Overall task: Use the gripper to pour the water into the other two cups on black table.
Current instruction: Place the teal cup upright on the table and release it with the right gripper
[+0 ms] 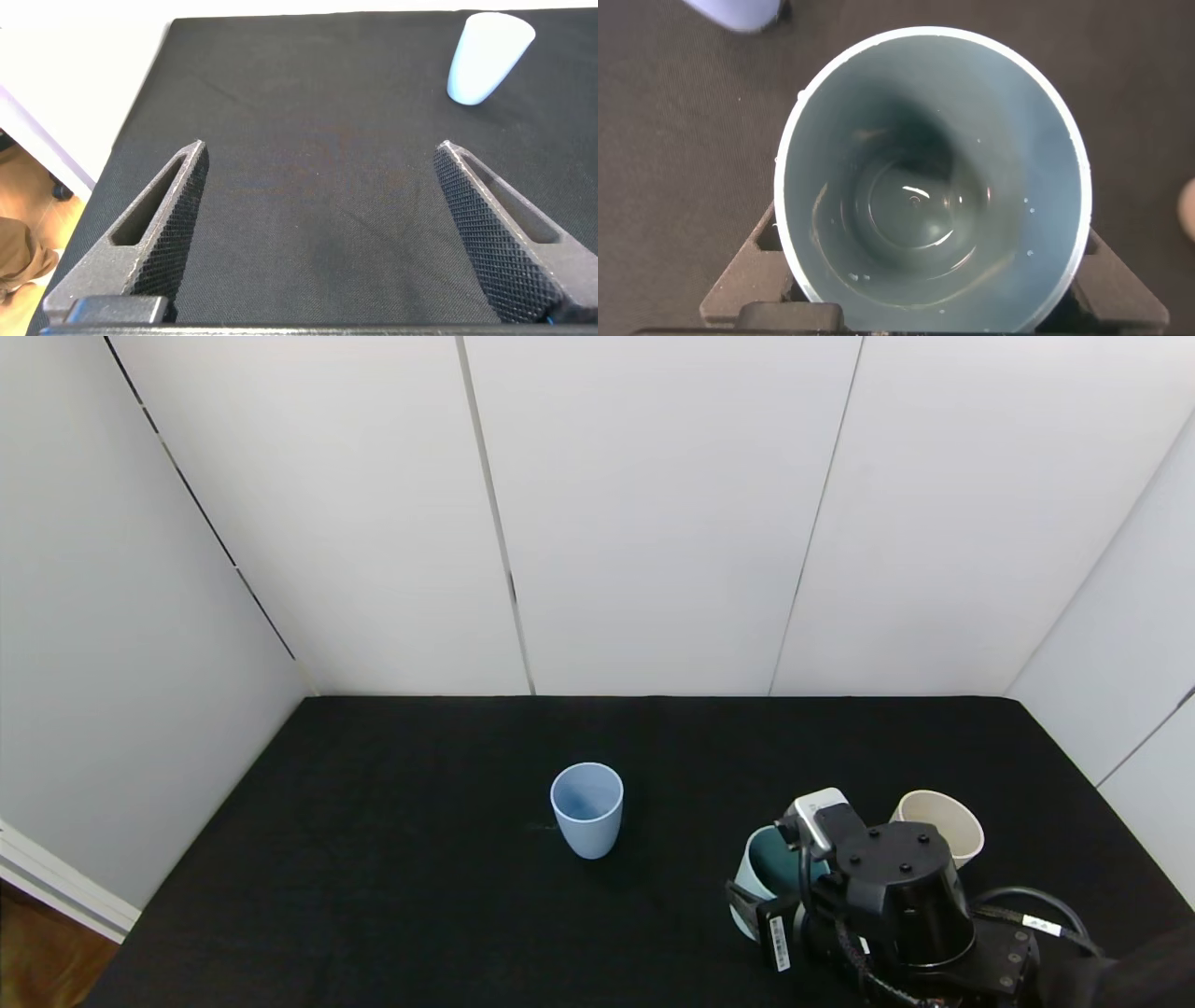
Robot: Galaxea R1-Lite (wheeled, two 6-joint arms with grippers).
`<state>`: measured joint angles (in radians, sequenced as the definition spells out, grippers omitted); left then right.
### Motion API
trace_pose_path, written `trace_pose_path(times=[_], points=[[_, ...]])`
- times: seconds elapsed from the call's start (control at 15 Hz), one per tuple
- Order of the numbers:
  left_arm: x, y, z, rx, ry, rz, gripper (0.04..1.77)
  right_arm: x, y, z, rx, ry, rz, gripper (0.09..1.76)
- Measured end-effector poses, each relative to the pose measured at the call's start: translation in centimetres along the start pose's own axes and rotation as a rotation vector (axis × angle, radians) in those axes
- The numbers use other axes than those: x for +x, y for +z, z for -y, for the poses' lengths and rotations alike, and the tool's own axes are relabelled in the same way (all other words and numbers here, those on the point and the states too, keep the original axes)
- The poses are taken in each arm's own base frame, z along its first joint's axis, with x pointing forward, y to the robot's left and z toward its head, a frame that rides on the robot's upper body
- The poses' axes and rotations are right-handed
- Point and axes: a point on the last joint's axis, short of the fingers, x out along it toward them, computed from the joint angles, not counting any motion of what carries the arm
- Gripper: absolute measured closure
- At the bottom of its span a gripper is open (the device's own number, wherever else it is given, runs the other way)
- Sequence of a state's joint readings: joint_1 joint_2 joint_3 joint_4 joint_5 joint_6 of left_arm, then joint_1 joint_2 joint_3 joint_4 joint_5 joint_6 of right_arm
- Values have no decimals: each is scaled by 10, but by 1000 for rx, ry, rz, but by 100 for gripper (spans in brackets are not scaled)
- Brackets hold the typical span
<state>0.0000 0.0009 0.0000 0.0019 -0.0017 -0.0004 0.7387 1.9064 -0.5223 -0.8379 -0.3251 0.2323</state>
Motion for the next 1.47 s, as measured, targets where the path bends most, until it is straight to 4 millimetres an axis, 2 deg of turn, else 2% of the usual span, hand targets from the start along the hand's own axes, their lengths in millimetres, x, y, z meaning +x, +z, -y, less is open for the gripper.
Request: trace_pose_path(times=[0.27, 1.13, 1.47], points=[[0, 0, 0, 0, 0, 1, 9, 9, -13, 0, -13, -12, -39, 65], [0, 0, 0, 0, 0, 0, 9, 22, -19, 3, -15, -33, -53, 65], [0, 0, 0, 0, 0, 0, 9, 23, -21, 3, -17, -34, -57, 43]])
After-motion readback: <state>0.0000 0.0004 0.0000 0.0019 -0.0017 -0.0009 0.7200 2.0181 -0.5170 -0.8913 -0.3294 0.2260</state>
